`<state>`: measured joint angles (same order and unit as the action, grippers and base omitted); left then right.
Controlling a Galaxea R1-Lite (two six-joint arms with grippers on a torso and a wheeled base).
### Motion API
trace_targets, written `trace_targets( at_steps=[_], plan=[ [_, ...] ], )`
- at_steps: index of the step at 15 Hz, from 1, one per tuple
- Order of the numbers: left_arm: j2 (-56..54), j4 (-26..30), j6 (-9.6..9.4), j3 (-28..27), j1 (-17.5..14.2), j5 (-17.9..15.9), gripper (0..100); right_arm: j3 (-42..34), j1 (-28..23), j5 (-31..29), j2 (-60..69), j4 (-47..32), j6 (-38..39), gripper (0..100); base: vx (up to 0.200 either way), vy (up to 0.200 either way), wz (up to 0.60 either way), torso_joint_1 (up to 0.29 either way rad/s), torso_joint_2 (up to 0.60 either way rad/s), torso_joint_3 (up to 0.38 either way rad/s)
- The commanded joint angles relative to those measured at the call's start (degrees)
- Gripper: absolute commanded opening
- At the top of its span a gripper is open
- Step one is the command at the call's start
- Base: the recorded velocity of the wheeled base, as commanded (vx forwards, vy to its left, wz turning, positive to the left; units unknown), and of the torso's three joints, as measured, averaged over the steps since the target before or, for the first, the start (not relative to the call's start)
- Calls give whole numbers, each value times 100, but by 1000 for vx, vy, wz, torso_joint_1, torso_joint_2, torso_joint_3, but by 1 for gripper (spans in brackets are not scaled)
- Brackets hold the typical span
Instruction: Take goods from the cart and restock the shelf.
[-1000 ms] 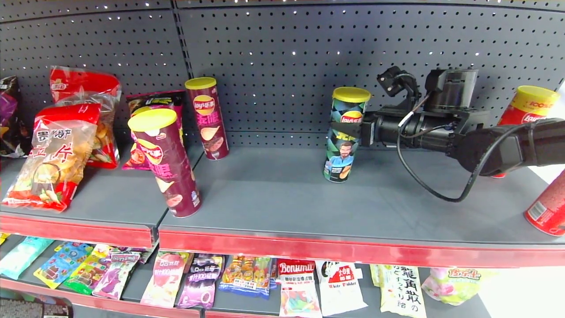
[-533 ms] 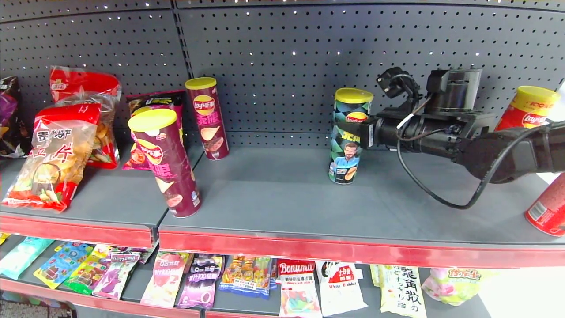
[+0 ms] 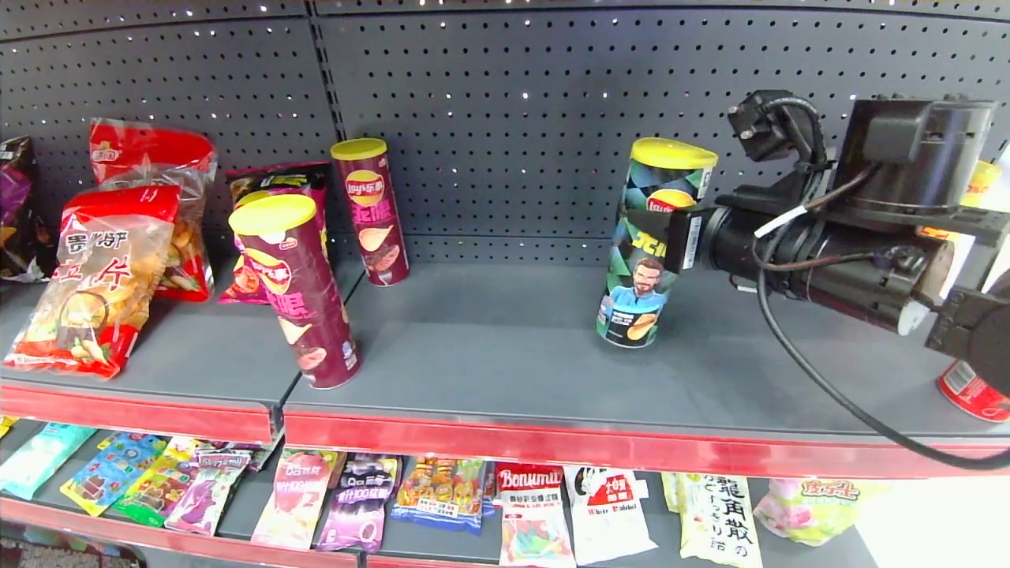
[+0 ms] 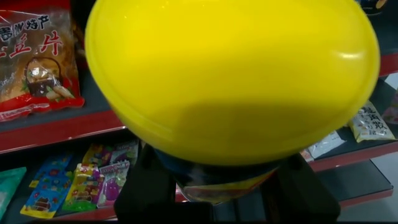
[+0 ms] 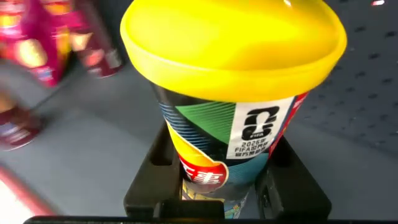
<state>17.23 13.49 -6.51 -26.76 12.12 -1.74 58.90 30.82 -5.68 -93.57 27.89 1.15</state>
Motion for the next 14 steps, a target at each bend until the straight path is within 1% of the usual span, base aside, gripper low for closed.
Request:
trace_targets(
  at_steps=[1, 2, 3, 5, 10, 14],
  plan=[
    [9, -5, 1, 13, 1, -1, 0, -599, 117, -21, 331, 199, -18, 0, 0, 0, 0, 0, 0, 0],
    [9, -14, 1, 13, 1, -1, 0, -977, 258, -56, 340, 674, -71, 0, 0, 0, 0, 0, 0, 0],
    [0, -14, 1, 13, 1, 7, 0, -1232, 267, -91, 314, 999, -202, 0, 0, 0, 0, 0, 0, 0],
    [0, -14, 1, 13, 1, -1, 0, -1522, 302, -100, 287, 1359, -580, 0, 0, 0, 0, 0, 0, 0],
    [-26, -14, 1, 13, 1, 16, 0, -1566, 645, -100, 322, 1368, -598, 0, 0, 0, 0, 0, 0, 0],
    [-35, -14, 1, 4, 1, 25, 0, -1795, 654, -117, 349, 1368, -598, 0, 0, 0, 0, 0, 0, 0]
  ],
)
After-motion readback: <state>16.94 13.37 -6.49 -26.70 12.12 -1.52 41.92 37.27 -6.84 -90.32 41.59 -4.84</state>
